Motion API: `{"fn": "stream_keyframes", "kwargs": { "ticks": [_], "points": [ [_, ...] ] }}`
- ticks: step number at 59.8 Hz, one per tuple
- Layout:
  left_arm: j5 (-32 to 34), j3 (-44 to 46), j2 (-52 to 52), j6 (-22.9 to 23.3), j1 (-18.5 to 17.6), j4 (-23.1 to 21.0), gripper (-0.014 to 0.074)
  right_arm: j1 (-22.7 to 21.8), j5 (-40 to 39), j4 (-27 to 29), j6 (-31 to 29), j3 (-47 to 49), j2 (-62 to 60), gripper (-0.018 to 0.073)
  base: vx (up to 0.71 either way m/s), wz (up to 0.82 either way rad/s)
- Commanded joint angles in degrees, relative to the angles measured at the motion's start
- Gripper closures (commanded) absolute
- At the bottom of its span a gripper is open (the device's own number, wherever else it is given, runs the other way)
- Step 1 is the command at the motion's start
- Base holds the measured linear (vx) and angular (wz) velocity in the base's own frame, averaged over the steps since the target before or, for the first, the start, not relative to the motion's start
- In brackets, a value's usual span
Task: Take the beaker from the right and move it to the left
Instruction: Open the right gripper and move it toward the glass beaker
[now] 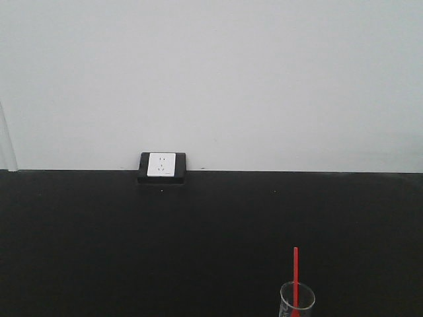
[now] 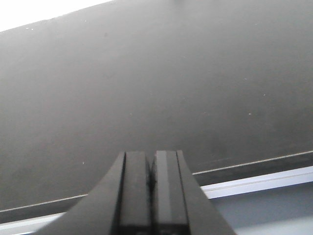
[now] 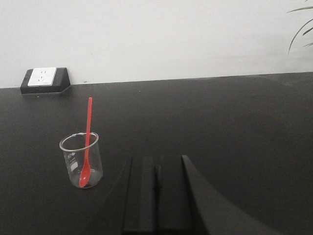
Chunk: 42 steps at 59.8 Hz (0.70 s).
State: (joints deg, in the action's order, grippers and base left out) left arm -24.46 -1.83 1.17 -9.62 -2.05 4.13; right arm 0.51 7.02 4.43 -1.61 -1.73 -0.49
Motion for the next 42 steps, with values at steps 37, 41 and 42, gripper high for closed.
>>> {"fn": "stream_keyframes", "kwargs": {
  "ticks": [37, 41, 42],
  "points": [
    [4.4, -1.1, 0.4, 0.1, -0.4, 0.0, 0.0603, -0.1, -13.7, -1.0, -2.9, 18.8, 13.1, 0.0567, 0.00, 0.00],
    [4.4, -1.1, 0.4, 0.1, -0.4, 0.0, 0.0603, -0.1, -13.7, -0.8, -3.7, 23.1, 18.1, 0.0567, 0.00, 0.00],
    [4.4, -1.1, 0.4, 0.1, -0.4, 0.0, 0.0603, -0.1, -13.8, -0.7, -3.6, 24.0, 19.9, 0.0567, 0.00, 0.00]
  ]
}}
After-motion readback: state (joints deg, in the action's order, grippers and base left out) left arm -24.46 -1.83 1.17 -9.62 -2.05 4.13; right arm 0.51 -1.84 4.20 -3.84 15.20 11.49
